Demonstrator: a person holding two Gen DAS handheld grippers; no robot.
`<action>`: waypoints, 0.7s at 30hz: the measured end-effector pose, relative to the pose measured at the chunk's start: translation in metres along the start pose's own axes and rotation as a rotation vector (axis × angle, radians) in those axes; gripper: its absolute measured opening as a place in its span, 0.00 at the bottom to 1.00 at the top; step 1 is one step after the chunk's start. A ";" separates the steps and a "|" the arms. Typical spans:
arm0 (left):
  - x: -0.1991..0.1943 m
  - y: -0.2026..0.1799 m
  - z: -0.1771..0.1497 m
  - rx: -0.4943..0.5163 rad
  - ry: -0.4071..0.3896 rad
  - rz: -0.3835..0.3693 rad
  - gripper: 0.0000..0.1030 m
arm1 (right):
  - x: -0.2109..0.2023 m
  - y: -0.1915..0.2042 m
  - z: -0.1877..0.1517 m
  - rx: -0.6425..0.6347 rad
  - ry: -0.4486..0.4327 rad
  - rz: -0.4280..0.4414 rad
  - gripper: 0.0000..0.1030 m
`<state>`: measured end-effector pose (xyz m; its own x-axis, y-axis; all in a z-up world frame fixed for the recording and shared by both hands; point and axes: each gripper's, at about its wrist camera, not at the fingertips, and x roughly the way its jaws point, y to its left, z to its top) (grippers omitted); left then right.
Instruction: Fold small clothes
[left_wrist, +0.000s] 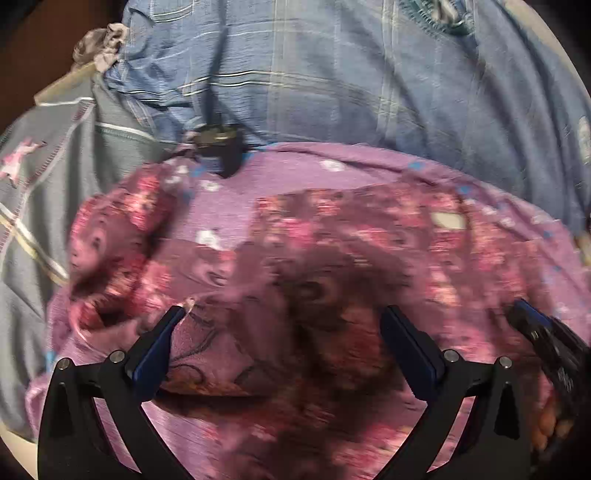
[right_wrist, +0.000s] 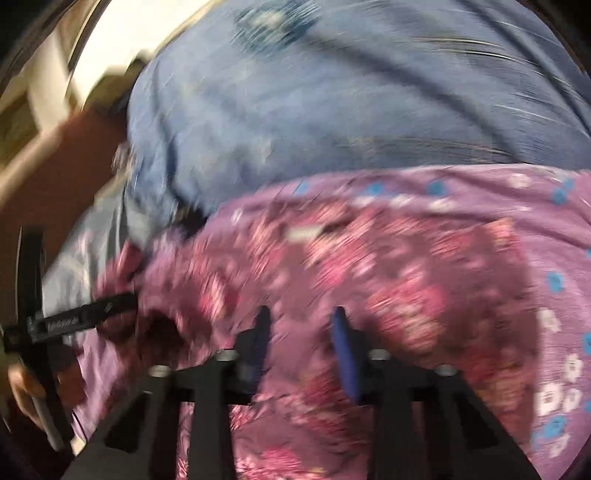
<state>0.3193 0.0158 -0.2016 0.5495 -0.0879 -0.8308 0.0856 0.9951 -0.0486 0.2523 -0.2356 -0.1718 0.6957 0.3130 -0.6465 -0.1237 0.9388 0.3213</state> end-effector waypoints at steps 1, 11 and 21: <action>0.004 0.010 0.001 -0.027 0.009 0.019 1.00 | 0.006 0.006 -0.002 -0.018 0.010 -0.004 0.25; -0.013 0.152 -0.006 -0.620 -0.039 -0.057 0.90 | 0.005 0.028 -0.014 -0.065 0.017 0.035 0.35; 0.002 0.141 0.009 -0.511 0.030 -0.060 0.88 | 0.048 0.123 0.041 -0.174 -0.004 0.082 0.66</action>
<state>0.3403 0.1552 -0.2054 0.5311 -0.1519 -0.8336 -0.3048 0.8837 -0.3552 0.2999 -0.1105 -0.1349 0.6812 0.3890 -0.6202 -0.3003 0.9211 0.2479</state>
